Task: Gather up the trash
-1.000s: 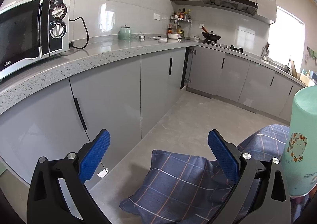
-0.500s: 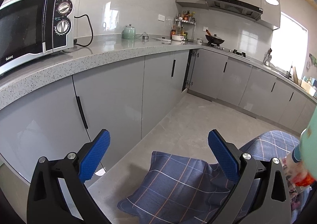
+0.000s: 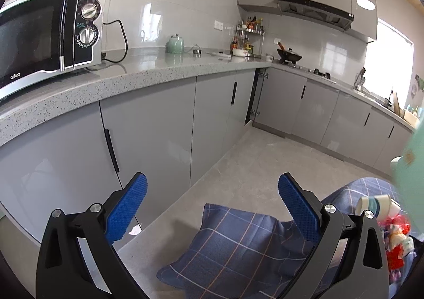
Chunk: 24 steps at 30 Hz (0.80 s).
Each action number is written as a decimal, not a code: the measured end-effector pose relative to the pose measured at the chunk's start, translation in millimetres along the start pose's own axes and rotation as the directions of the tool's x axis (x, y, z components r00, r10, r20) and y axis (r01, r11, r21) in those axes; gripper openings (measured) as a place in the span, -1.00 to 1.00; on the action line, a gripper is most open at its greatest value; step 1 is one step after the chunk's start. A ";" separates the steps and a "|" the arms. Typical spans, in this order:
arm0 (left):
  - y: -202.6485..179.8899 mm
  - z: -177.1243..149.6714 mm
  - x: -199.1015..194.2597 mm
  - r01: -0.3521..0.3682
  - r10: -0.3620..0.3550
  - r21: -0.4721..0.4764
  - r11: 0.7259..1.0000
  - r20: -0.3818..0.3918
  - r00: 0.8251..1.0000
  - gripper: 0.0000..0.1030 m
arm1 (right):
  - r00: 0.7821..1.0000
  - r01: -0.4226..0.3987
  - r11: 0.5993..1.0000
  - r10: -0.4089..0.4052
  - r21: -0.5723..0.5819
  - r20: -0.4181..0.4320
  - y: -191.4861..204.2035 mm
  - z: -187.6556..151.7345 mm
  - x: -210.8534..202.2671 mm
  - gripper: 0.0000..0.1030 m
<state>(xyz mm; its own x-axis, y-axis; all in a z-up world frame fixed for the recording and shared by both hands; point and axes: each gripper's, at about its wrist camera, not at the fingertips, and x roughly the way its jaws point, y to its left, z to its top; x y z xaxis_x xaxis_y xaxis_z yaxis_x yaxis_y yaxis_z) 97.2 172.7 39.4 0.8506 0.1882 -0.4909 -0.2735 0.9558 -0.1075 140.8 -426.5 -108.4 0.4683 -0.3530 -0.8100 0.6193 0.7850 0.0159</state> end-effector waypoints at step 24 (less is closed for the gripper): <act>33.5 15.7 -2.4 -0.062 0.066 -0.055 0.997 0.071 0.995 0.89 | 1.000 0.000 1.000 0.000 0.000 0.000 0.2 -0.3 0.6 0.92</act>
<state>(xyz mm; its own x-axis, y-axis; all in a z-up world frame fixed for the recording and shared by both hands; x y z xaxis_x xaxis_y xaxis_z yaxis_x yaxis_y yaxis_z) 93.1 207.8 50.5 0.8605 0.2661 -0.4344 -0.3497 0.9286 -0.1240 140.9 -426.4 -109.0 0.4685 -0.3531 -0.8098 0.6195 0.7849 0.0161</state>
